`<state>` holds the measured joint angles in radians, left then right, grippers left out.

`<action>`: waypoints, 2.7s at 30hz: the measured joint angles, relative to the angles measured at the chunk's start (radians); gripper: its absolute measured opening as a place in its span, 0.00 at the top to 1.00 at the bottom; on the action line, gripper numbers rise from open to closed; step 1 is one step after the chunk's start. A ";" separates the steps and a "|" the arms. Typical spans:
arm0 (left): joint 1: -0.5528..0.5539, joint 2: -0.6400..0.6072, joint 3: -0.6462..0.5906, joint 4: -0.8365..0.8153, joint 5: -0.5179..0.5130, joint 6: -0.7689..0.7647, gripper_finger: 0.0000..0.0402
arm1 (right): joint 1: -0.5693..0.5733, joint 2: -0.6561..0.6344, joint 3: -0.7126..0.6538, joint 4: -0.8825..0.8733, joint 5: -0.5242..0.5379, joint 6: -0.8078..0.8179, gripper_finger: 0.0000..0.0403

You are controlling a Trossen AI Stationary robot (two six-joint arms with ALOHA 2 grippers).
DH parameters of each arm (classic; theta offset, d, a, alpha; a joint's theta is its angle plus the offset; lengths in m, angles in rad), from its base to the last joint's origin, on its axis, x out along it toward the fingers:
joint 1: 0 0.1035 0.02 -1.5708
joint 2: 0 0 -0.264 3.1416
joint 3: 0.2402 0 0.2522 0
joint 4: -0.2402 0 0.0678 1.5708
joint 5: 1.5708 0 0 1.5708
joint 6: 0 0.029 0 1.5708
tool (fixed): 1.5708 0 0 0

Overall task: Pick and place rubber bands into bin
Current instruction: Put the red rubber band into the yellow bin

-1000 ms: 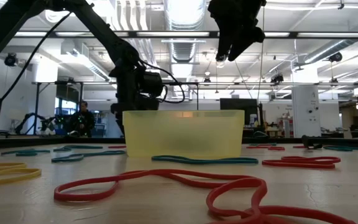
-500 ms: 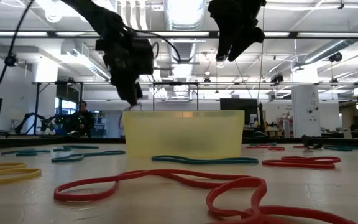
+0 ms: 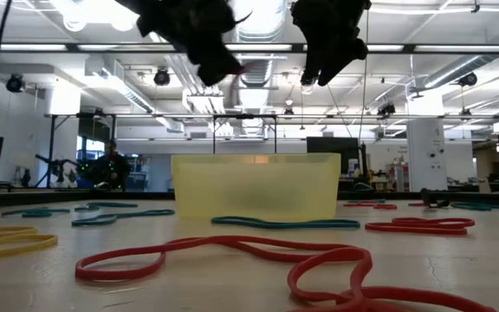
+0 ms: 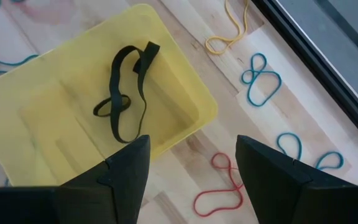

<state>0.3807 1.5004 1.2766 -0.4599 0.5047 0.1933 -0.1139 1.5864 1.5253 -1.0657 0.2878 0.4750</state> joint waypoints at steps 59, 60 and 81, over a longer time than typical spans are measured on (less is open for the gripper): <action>-0.048 -0.058 0.092 -0.292 -0.389 -0.213 0.61 | -0.328 0.182 -0.529 0.262 -0.260 0.259 0.44; -0.048 -0.058 0.092 -0.292 -0.389 -0.213 0.61 | -0.328 0.194 -0.525 0.269 -0.259 0.239 0.44; -0.048 -0.061 0.091 -0.293 -0.389 -0.213 0.61 | -0.360 0.250 -0.509 0.322 -0.322 0.047 0.91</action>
<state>0.3328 1.4398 1.3678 -0.7530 0.1157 -0.0196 -0.4740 1.8365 1.0161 -0.7439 -0.0341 0.5222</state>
